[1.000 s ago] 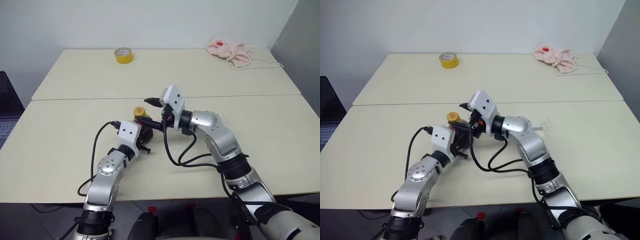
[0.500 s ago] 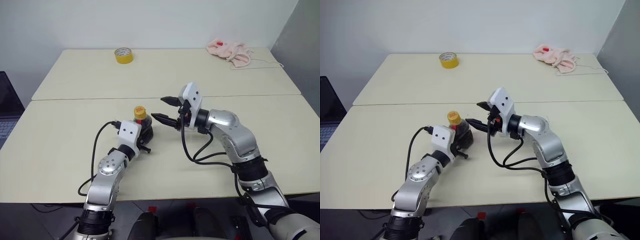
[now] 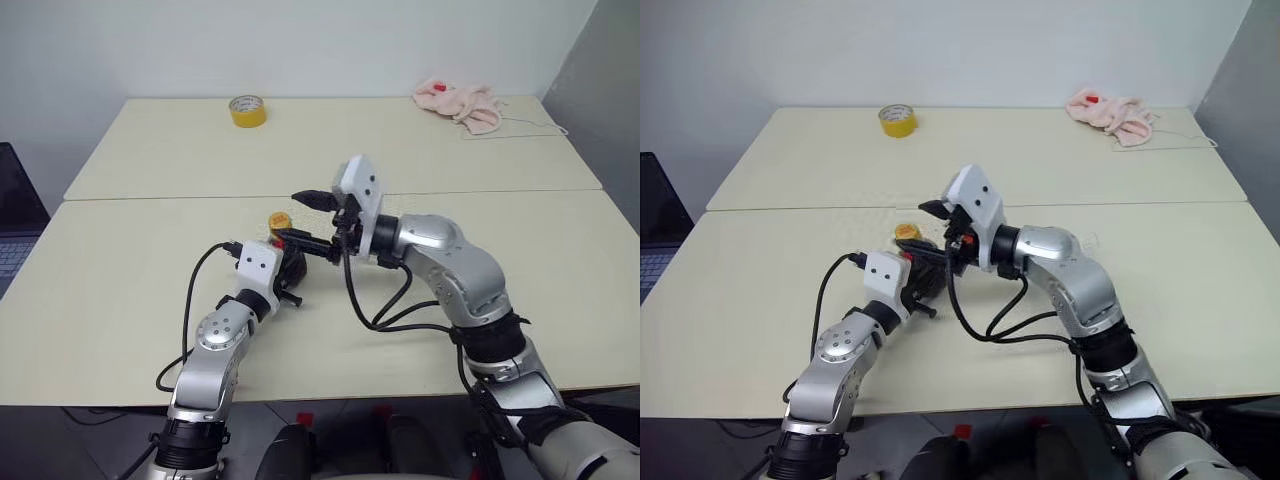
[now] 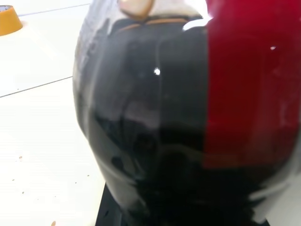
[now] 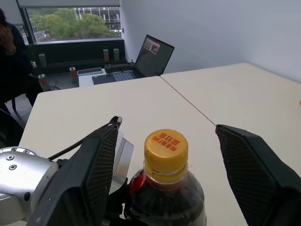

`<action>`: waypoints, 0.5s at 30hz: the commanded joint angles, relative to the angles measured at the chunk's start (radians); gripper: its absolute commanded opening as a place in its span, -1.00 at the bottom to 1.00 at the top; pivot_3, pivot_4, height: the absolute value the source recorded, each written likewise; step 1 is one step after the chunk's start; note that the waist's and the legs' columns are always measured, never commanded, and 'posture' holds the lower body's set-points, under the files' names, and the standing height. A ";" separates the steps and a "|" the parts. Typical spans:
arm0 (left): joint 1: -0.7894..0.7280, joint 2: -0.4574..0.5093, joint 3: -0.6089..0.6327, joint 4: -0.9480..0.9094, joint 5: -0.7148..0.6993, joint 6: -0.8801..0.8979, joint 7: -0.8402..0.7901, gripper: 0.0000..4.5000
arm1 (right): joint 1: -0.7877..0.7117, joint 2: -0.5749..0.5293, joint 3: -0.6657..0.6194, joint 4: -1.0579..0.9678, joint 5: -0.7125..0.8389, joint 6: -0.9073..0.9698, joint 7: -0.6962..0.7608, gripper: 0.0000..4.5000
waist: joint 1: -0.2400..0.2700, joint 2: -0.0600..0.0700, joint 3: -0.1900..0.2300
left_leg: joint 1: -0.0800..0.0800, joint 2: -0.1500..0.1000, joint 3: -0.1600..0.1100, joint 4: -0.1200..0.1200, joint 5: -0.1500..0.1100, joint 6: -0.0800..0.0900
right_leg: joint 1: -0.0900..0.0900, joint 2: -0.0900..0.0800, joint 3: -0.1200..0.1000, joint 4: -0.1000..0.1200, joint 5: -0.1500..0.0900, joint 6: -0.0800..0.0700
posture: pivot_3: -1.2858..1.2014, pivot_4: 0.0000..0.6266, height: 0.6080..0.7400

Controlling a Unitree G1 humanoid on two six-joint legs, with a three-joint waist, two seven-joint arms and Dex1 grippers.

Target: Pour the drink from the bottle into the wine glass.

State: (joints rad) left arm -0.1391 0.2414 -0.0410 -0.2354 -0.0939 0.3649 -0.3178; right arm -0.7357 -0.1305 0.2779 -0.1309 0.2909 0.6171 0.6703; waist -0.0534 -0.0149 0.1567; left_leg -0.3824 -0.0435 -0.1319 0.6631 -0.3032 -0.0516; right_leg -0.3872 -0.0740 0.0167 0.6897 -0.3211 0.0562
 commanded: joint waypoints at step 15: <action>-0.003 0.000 0.000 -0.023 0.001 -0.014 0.004 -0.70 | -0.060 0.052 0.010 0.071 -0.058 -0.045 -0.051 0.50 | -0.001 0.000 0.000 | 0.000 0.000 0.000 0.000 0.000 0.000 | 0.000 0.000 0.000 0.000 0.000 0.000 | 0.03 -0.52 1.00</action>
State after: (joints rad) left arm -0.1390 0.2411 -0.0410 -0.2354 -0.0935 0.3650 -0.3162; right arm -0.7671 -0.0848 0.2970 -0.0395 0.2348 0.5949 0.6239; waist -0.0541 -0.0149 0.1567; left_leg -0.3824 -0.0435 -0.1319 0.6630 -0.3032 -0.0516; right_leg -0.3873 -0.0739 0.0166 0.6897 -0.3211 0.0562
